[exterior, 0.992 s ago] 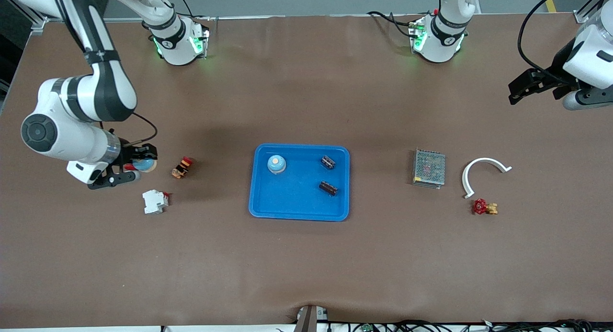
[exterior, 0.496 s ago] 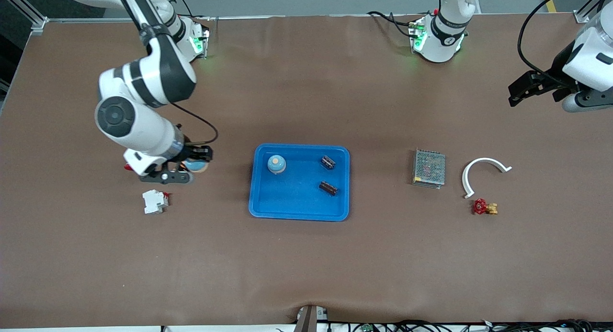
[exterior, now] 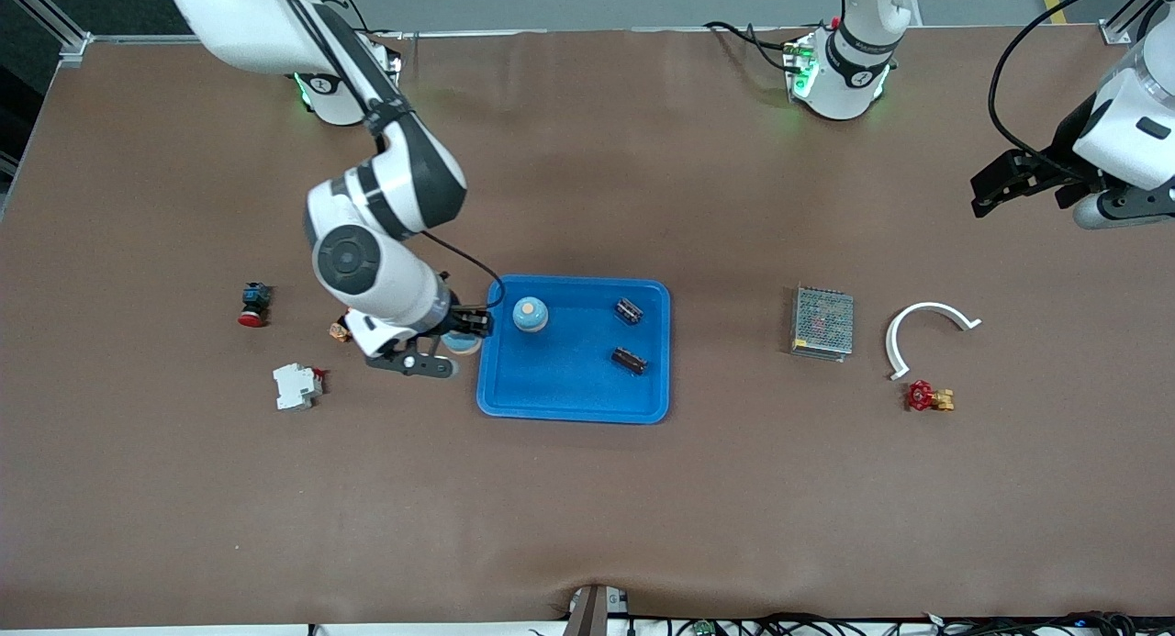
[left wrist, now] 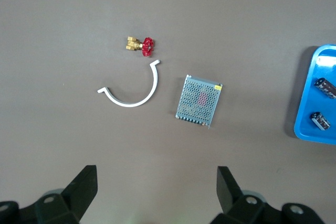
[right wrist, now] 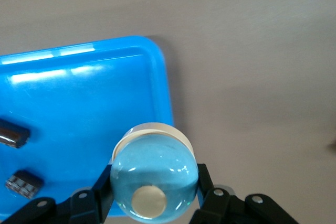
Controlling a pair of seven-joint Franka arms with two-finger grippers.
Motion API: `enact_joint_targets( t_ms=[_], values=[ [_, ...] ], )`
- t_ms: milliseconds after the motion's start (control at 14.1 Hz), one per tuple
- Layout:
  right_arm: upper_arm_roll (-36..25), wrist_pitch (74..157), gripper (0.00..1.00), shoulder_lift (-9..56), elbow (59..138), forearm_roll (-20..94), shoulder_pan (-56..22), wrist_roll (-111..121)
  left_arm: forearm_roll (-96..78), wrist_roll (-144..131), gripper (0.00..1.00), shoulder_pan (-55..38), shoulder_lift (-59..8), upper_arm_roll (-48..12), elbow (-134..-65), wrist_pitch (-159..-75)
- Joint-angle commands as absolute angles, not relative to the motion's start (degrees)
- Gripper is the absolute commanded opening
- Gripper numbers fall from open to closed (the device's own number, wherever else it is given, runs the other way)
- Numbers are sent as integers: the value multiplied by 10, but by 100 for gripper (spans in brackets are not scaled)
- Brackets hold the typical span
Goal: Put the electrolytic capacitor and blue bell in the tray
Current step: 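Carry the held bell over the blue tray with the right gripper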
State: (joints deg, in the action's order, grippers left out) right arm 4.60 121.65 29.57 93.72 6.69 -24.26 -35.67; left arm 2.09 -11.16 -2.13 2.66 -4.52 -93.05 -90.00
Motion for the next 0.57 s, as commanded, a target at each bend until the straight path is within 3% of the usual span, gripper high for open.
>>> enact_joint_targets(
  t_ms=[0,496],
  values=[
    [40,1231,22,336,895,74,-267,-399,11,-98,100,-23,24,-44,-925,-905],
    [35,1294,22,406,867,69,-280,-423,11,-98,100,-22,23,-44,-925,-905]
  ],
)
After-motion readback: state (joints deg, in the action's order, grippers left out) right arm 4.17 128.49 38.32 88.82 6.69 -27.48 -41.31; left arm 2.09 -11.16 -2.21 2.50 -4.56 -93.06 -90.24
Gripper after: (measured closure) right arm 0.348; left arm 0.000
